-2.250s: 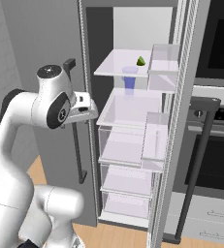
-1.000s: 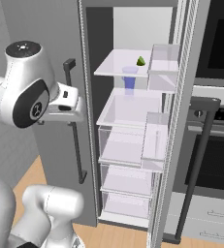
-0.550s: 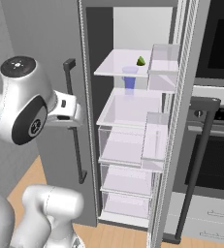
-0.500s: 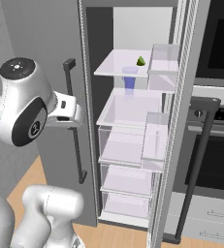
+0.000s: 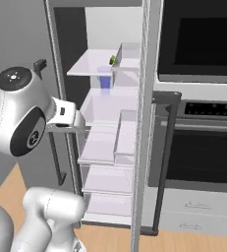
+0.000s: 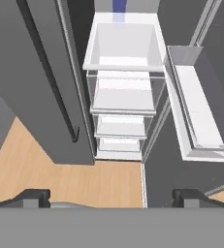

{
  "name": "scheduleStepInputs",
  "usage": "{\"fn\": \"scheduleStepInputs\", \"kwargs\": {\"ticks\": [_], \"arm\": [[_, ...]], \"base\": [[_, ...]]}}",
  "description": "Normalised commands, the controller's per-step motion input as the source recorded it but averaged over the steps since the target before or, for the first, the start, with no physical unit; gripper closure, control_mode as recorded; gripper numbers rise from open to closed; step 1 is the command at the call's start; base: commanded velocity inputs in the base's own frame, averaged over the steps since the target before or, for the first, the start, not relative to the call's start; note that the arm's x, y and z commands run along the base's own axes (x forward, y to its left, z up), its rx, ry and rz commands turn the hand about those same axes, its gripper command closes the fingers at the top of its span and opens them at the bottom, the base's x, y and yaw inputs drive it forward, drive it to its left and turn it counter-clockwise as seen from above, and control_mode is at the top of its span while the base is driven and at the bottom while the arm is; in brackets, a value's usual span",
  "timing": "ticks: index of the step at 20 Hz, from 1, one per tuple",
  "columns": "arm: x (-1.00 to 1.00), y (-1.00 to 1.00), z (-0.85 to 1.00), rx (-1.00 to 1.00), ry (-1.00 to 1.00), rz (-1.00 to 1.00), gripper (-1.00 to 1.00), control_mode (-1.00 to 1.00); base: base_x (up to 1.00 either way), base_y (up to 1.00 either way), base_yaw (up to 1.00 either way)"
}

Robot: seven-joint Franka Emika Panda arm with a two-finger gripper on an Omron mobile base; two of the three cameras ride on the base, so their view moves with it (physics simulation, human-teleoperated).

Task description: Grab a lemon wedge from the fridge and one ice cube from the ice bowl, and put them in the glass of lemonade.

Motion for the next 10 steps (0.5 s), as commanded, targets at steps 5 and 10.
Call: {"fn": "scheduleStepInputs", "kwargs": {"ticks": [5, 10], "arm": [[0.0, 0.0, 0.0, 0.0, 0.0, 0.0, -1.0, 1.0], [0.0, 0.0, 0.0, 0.0, 0.0, 0.0, -1.0, 1.0]], "base": [[0.5, -0.15, -0.11], [0.62, 0.0, 0.0]]}}
